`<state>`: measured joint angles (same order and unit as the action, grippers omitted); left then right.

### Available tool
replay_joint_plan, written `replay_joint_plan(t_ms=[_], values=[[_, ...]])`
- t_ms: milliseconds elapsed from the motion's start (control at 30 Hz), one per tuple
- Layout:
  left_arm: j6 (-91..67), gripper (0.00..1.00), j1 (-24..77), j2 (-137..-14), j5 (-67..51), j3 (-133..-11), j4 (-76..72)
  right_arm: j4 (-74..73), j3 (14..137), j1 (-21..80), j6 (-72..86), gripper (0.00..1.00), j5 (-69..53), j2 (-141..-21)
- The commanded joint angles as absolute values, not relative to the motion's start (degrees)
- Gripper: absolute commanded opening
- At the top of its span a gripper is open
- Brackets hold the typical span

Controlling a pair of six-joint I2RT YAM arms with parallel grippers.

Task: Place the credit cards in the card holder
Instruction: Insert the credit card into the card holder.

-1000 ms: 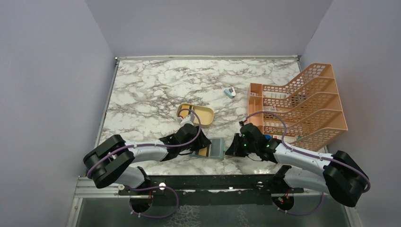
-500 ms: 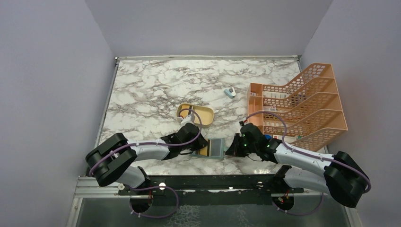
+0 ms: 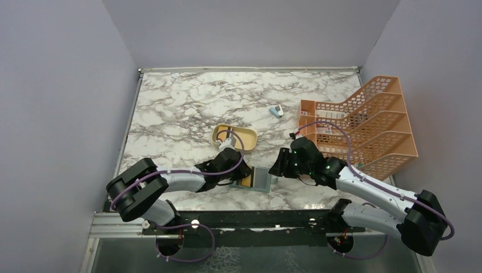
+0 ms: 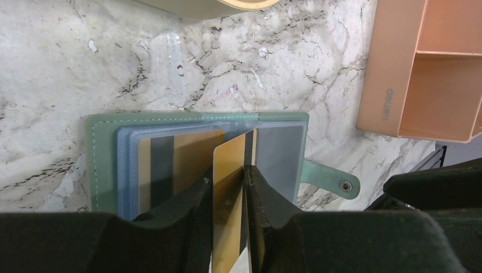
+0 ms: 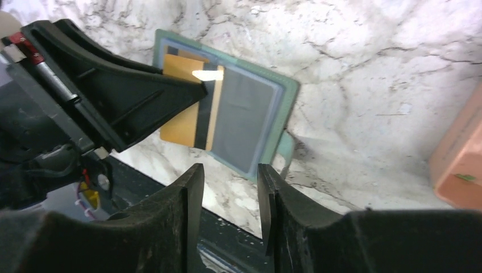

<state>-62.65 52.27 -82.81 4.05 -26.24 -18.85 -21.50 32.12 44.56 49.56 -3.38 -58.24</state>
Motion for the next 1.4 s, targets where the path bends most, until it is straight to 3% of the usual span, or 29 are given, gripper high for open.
replay_joint_plan(t_ms=[0, 433, 867, 1033, 1367], values=[[-61.23, 0.28, 52.42, -83.29, 3.46, -25.38, -17.05, -27.60, 34.46, 44.82, 46.85, 0.42, 2.33, -59.73], [-60.47, 0.48, 52.43, -80.42, -0.07, -25.78, -15.72, -23.39, 35.56, 44.81, 44.30, 0.44, -3.21, -64.69], [-60.46, 0.49, 52.47, -76.10, 1.53, -25.79, -10.51, -21.98, 33.46, 44.82, 45.27, 0.40, -3.80, -63.23], [-60.28, 0.35, 52.40, -75.24, 1.96, -25.45, -10.46, -21.54, 33.24, 44.82, 45.41, 0.39, -3.96, -63.24], [-59.87, 0.17, 52.45, -75.68, 1.23, -25.39, -9.64, -21.65, 32.11, 44.81, 45.79, 0.39, -3.20, -63.00]])
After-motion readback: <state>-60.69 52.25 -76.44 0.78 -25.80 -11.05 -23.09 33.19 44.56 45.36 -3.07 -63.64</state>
